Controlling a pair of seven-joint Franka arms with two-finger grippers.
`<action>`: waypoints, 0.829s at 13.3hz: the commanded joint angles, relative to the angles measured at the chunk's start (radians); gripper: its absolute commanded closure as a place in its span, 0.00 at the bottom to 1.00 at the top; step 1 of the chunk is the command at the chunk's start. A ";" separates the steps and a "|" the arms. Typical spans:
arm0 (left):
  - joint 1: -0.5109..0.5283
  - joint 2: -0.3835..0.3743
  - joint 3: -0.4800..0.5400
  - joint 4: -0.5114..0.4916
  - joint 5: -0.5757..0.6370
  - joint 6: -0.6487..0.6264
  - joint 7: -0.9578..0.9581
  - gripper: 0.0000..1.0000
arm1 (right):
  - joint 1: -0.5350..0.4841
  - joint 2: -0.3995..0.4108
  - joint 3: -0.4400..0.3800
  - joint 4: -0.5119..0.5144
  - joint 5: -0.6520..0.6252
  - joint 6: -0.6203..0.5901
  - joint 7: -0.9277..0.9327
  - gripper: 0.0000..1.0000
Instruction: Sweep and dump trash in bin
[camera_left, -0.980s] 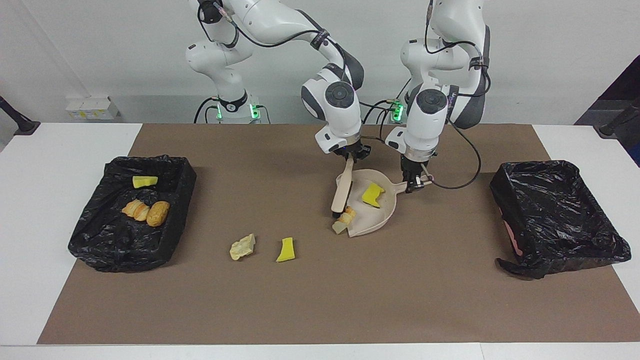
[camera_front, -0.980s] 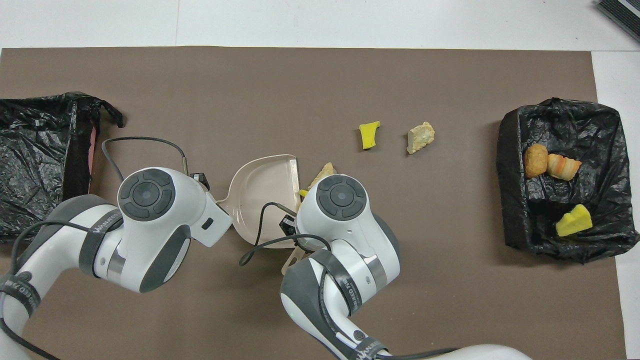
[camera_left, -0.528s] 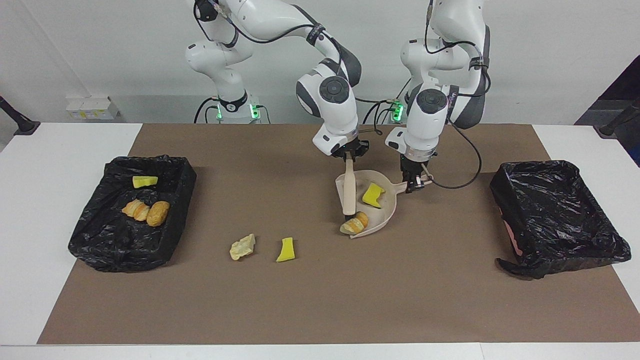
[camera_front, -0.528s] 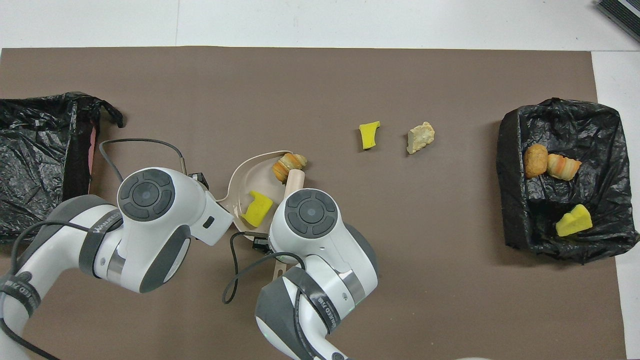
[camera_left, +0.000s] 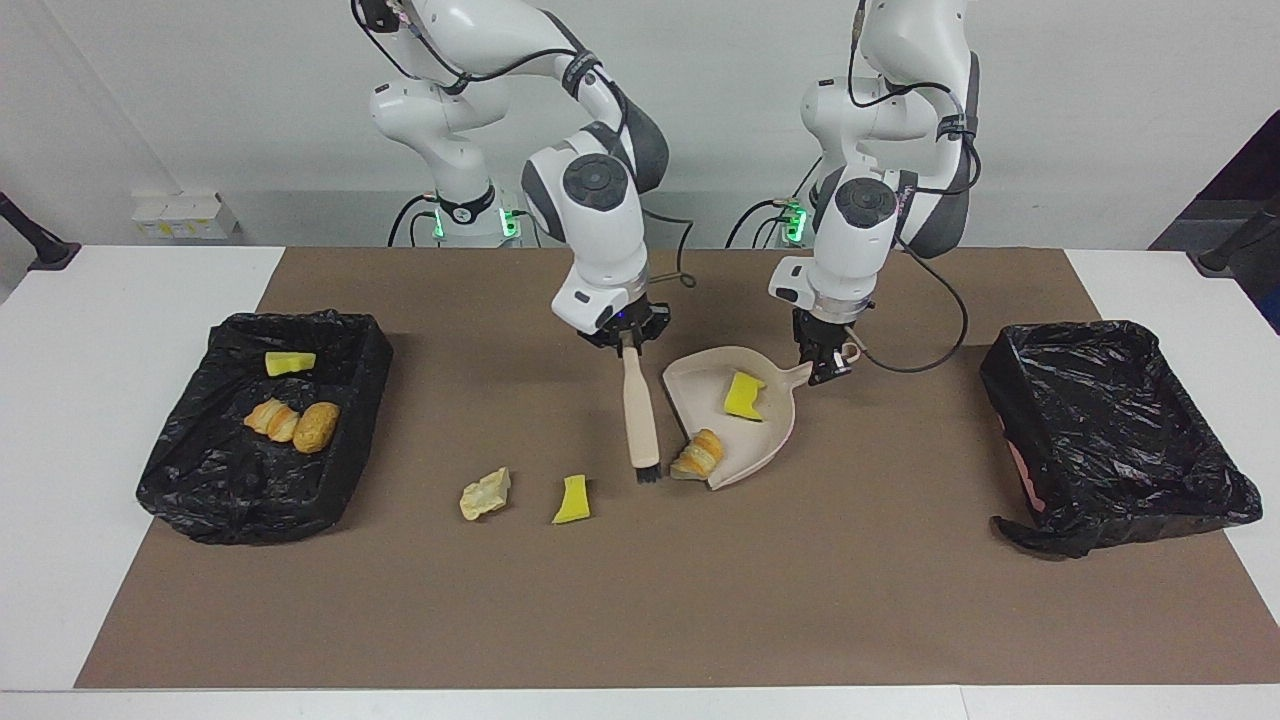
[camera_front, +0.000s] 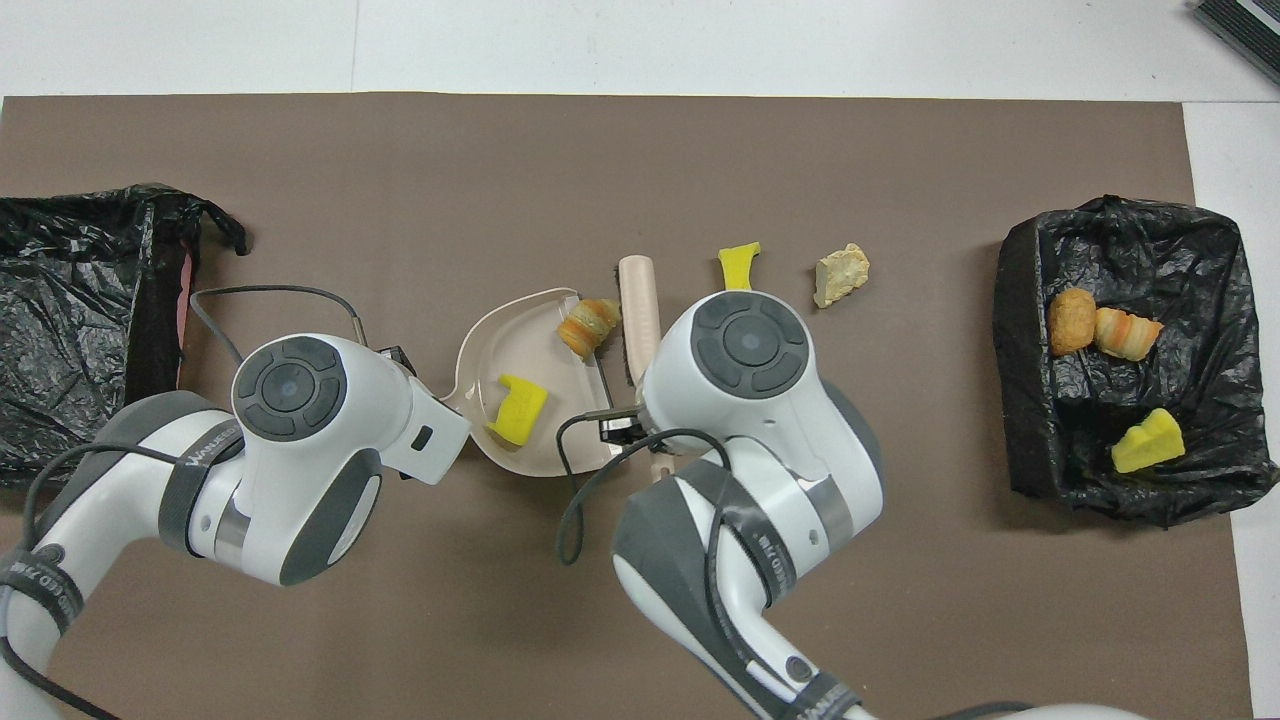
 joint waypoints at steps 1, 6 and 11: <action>-0.026 -0.027 0.012 -0.027 -0.017 0.029 -0.074 1.00 | -0.135 0.030 0.014 0.016 -0.144 -0.035 -0.053 1.00; -0.029 -0.025 0.012 -0.026 -0.017 0.030 -0.068 1.00 | -0.274 0.114 0.014 0.180 -0.308 -0.192 -0.139 1.00; -0.028 -0.024 0.012 -0.024 -0.017 0.029 -0.074 1.00 | -0.295 0.182 0.019 0.169 -0.292 -0.132 -0.147 1.00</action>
